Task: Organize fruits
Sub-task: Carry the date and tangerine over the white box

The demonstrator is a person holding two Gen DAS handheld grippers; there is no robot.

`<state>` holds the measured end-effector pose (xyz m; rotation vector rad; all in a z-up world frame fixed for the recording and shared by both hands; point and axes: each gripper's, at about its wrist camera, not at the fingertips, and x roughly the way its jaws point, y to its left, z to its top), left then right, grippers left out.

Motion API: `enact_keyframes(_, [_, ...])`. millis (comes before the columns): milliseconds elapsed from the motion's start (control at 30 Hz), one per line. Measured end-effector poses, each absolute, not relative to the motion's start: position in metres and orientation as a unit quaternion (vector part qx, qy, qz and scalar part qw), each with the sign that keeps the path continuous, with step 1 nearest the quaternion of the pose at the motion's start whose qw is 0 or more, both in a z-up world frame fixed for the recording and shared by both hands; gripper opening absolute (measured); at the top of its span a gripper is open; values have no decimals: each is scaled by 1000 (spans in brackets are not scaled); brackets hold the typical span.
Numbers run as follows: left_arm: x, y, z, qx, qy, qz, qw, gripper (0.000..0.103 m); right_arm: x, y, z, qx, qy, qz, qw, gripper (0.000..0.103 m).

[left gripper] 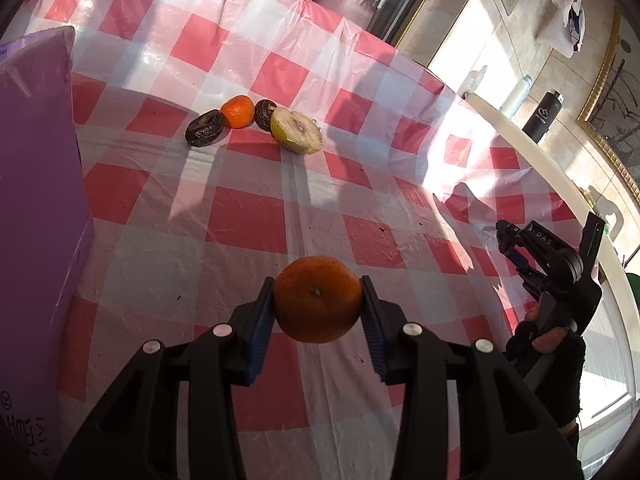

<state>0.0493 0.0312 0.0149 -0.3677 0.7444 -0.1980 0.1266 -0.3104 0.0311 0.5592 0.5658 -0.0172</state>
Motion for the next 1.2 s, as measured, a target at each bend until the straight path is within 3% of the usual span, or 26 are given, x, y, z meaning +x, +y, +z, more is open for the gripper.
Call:
enact_keyframes(333, [45, 43, 19, -208, 341, -96, 912, 41, 114, -297, 35, 261, 287, 1, 921, 41])
enact_keyframes(667, [39, 46, 22, -212, 332, -74, 916, 41, 6, -222, 33, 227, 328, 44, 916, 40])
enact_keyframes(1200, [-86, 24, 42, -152, 294, -104, 938, 41, -61, -186, 37, 179, 344, 126, 913, 40])
